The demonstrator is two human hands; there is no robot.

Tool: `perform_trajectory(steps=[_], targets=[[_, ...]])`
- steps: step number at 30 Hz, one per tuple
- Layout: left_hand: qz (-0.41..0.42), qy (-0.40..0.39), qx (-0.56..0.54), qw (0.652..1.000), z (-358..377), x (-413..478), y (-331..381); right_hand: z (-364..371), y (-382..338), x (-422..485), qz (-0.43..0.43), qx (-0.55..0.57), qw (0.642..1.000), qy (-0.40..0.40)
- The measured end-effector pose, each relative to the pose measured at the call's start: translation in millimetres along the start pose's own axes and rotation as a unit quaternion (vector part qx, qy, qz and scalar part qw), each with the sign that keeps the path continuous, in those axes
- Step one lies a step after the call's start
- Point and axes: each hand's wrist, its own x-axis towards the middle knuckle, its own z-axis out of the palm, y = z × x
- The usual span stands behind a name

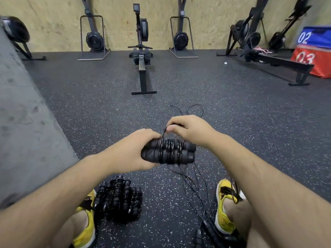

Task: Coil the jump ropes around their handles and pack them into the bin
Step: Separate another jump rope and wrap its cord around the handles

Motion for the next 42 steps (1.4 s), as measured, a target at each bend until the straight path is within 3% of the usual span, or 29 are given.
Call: perform_trajectory(steps=[2, 5, 8, 14, 17, 20, 23, 26, 29, 31, 35, 39, 42], targets=[[-0.036, 0.034, -0.072, 0.996, -9.5, -3.6, 10.6, 6.6, 2.0, -3.6, 0.037, 0.101, 0.993, -0.054], [-0.07, 0.076, -0.083, 0.991, -13.5, -0.3, 6.8, 35.5, -18.7, -13.9, 0.066, 0.116, 0.985, -0.111], [-0.091, 0.114, -0.008, 0.989, -9.4, 11.1, -12.3, 68.1, -42.8, -24.7, 0.047, 0.083, 0.986, -0.135], [-0.106, 0.078, 0.2, 0.971, 3.6, 22.7, -44.8, 61.2, -66.2, -41.6, 0.058, 0.055, 0.975, -0.206], [-0.092, 0.043, 0.245, 0.964, 6.6, 19.2, -54.8, 37.8, -71.8, -46.5, 0.015, 0.015, 0.983, -0.18], [-0.066, 0.002, 0.249, 0.966, 7.1, 13.6, -53.0, 14.1, -66.2, -40.3, -0.028, -0.126, 0.989, -0.07], [-0.035, -0.038, 0.17, 0.984, 7.3, 7.6, -32.3, -2.4, -39.9, -22.3, -0.046, -0.174, 0.983, 0.025], [-0.038, -0.045, 0.037, 0.998, 4.6, -1.5, 1.1, -4.8, -8.4, -3.7, -0.038, -0.122, 0.992, 0.021], [-0.057, 0.038, -0.075, 0.995, -4.4, -7.2, 23.3, 0.7, 5.1, 0.4, 0.007, 0.056, 0.998, 0.013], [-0.081, 0.104, -0.107, 0.985, -10.3, -4.6, 21.3, 14.4, -4.8, -8.8, 0.047, 0.11, 0.991, -0.062], [-0.129, 0.192, 0.01, 0.973, -9.2, 9.4, -14.4, 60.0, -39.4, -22.9, 0.061, 0.057, 0.987, -0.138], [-0.133, 0.153, 0.154, 0.967, 2.9, 15.3, -46.6, 71.8, -72.5, -41.8, 0.034, 0.032, 0.978, -0.203], [-0.106, 0.099, 0.218, 0.965, 11.6, 15.2, -54.7, 50.3, -79.9, -49.2, -0.033, -0.084, 0.986, -0.141]])
